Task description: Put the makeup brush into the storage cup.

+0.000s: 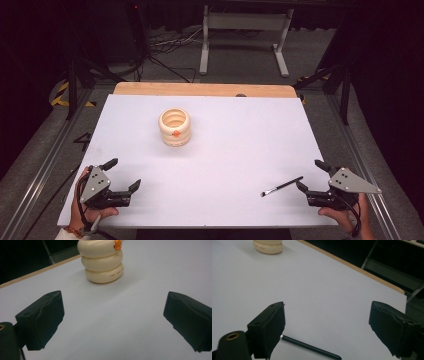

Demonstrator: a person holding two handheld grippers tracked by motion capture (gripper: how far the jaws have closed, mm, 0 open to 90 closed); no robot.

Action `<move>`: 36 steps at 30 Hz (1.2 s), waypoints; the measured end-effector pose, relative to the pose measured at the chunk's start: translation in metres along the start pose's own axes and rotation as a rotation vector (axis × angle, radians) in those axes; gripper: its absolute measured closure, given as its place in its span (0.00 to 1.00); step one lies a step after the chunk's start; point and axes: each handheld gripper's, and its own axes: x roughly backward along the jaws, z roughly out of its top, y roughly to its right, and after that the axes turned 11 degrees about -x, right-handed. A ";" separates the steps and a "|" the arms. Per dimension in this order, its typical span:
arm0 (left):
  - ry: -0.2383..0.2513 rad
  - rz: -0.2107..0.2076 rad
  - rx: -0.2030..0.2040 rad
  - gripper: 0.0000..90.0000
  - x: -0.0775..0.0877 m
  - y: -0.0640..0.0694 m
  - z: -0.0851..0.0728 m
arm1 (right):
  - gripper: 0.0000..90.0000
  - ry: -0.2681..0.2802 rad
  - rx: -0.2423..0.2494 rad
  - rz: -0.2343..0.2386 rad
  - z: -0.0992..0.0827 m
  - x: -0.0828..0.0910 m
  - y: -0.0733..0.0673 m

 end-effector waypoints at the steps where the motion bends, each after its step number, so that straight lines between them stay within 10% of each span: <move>1: 0.000 -0.005 -0.003 0.05 0.000 0.000 0.000 | 0.17 -0.011 0.009 0.011 0.001 -0.001 0.000; 18: -0.012 -0.004 -0.009 0.06 -0.001 0.001 0.000 | 0.24 -0.369 0.236 0.160 0.020 -0.036 -0.012; 36: -0.020 -0.022 -0.023 0.07 -0.002 0.003 0.001 | 0.44 -0.786 0.626 0.283 0.039 -0.096 -0.045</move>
